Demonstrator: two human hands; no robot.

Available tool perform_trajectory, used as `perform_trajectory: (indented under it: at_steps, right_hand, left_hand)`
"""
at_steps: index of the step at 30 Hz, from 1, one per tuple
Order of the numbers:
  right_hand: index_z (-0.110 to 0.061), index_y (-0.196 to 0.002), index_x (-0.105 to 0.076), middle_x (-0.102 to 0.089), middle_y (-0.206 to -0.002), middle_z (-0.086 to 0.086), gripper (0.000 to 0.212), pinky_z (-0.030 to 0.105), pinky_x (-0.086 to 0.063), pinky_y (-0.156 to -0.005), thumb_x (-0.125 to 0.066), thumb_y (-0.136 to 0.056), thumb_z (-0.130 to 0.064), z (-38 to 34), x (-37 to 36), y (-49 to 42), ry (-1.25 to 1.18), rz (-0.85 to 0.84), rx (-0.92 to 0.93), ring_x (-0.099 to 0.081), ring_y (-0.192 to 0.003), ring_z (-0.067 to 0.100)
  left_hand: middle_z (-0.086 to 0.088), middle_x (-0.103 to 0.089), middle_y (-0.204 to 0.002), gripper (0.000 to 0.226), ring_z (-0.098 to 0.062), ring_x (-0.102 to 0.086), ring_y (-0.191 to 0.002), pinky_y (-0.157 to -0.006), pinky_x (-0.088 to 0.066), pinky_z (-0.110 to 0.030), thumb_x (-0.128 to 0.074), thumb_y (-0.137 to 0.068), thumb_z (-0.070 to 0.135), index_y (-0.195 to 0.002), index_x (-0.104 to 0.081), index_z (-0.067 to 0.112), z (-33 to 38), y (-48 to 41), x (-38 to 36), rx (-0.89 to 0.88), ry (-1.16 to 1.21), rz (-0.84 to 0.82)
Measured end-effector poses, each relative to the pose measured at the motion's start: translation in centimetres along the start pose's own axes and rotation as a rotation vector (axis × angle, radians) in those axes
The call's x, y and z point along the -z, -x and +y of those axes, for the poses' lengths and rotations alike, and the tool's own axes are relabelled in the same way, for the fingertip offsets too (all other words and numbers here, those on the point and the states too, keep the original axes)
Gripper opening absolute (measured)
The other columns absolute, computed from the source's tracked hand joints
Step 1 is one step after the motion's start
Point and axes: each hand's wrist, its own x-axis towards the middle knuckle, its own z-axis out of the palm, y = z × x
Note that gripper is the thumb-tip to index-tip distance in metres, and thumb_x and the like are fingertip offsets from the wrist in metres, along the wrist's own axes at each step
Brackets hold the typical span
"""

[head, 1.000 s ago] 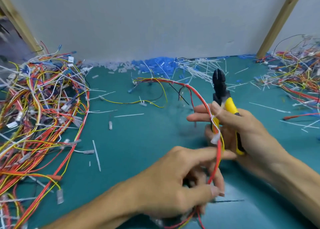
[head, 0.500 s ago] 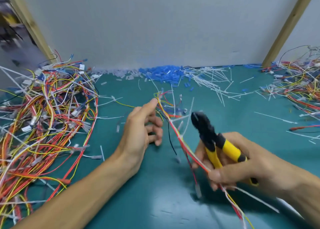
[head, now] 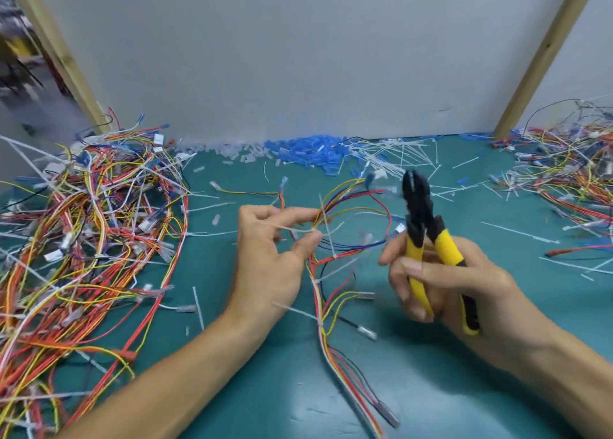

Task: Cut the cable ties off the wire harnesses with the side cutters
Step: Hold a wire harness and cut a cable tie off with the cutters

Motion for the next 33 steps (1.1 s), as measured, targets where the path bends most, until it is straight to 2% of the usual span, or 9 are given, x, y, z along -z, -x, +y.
perform_trajectory:
  at_steps: [3,5,7,14,17,21,26,29,33]
  right_hand:
    - [-0.011,-0.096,-0.073,-0.051,-0.072,0.014,0.020,0.031,-0.032,-0.050,-0.069,-0.078,-0.020,-0.2,0.3,-0.2,-0.104,0.151,0.037,-0.042,-0.053,0.024]
    - [-0.013,-0.094,-0.072,-0.050,-0.072,0.012,0.018,0.029,-0.034,-0.049,-0.068,-0.078,-0.020,-0.1,0.6,-0.3,-0.155,0.215,0.044,-0.040,-0.054,0.024]
    - [-0.013,-0.094,-0.071,-0.051,-0.072,0.010,0.017,0.028,-0.035,-0.048,-0.068,-0.078,-0.019,0.1,0.8,-0.4,-0.169,0.276,0.045,-0.040,-0.055,0.023]
    - [-0.008,-0.100,-0.068,-0.068,-0.084,0.010,0.027,0.027,-0.035,-0.049,-0.073,-0.083,-0.028,0.5,1.1,-0.9,-0.037,0.399,0.075,-0.048,-0.056,0.020]
    - [-0.012,-0.108,-0.076,-0.069,-0.076,0.009,0.029,0.031,-0.031,-0.051,-0.071,-0.087,-0.031,0.7,1.1,-0.8,0.045,0.245,0.048,-0.047,-0.054,0.020]
    - [-0.019,-0.111,-0.077,-0.078,-0.119,0.014,0.028,0.024,-0.035,-0.047,-0.075,-0.087,-0.034,0.7,0.4,-0.3,0.079,-0.075,-0.089,-0.052,-0.053,0.019]
    - [-0.011,-0.113,-0.074,-0.079,-0.101,0.017,0.028,0.027,-0.030,-0.050,-0.074,-0.090,-0.028,-0.1,0.7,0.1,0.177,-0.206,-0.207,-0.044,-0.052,0.020]
    - [-0.004,-0.109,-0.073,-0.076,-0.093,0.021,0.031,0.028,-0.030,-0.051,-0.074,-0.090,-0.028,-0.4,1.1,0.3,0.100,-0.282,-0.220,-0.038,-0.052,0.021]
    - [-0.007,-0.090,-0.069,-0.061,-0.076,0.014,0.008,0.025,-0.028,-0.050,-0.071,-0.091,-0.015,-0.5,1.1,0.2,-0.032,-0.261,-0.192,-0.038,-0.048,0.016]
  left_hand:
    - [-0.002,-0.043,-0.118,0.040,-0.009,-0.049,-0.109,-0.105,-0.033,-0.013,-0.083,-0.084,0.017,-0.102,-0.068,0.050,0.3,-0.1,0.5,-0.269,-0.142,0.131]
    - [-0.003,-0.056,-0.115,0.036,-0.007,-0.060,-0.107,-0.102,-0.045,-0.023,-0.076,-0.090,0.010,-0.105,-0.071,0.042,0.2,-0.2,0.6,-0.306,-0.053,0.084]
    - [-0.006,-0.070,-0.104,0.028,-0.014,-0.073,-0.096,-0.090,-0.058,-0.036,-0.065,-0.098,0.003,-0.105,-0.072,0.029,0.5,0.0,0.3,-0.205,0.180,-0.015]
    - [-0.016,-0.075,-0.082,0.012,-0.034,-0.077,-0.073,-0.063,-0.062,-0.036,-0.044,-0.104,0.001,-0.108,-0.055,0.004,1.9,-0.5,0.6,0.292,0.939,-0.126]
    - [-0.016,-0.076,-0.082,0.011,-0.029,-0.078,-0.074,-0.058,-0.060,-0.026,-0.046,-0.099,0.001,-0.105,-0.055,0.003,2.4,-0.6,0.6,0.377,1.063,-0.129]
    - [-0.023,-0.077,-0.093,0.023,-0.029,-0.079,-0.083,-0.063,-0.061,-0.024,-0.042,-0.100,-0.003,-0.121,-0.048,0.004,2.0,-0.8,0.6,0.403,1.151,-0.121]
    - [-0.029,-0.075,-0.099,0.023,-0.024,-0.079,-0.080,-0.069,-0.062,-0.024,-0.037,-0.105,-0.006,-0.124,-0.036,0.008,1.3,-1.6,1.0,0.427,1.154,-0.013]
    - [-0.035,-0.065,-0.123,0.019,-0.030,-0.078,-0.087,-0.070,-0.063,-0.029,-0.040,-0.105,-0.005,-0.118,-0.042,0.009,1.0,-1.7,0.8,0.433,1.139,0.012]
    - [-0.023,-0.067,-0.106,0.016,-0.038,-0.074,-0.105,-0.075,-0.063,-0.036,-0.044,-0.103,-0.006,-0.106,-0.052,0.007,0.6,-1.8,0.8,0.421,1.070,0.015]
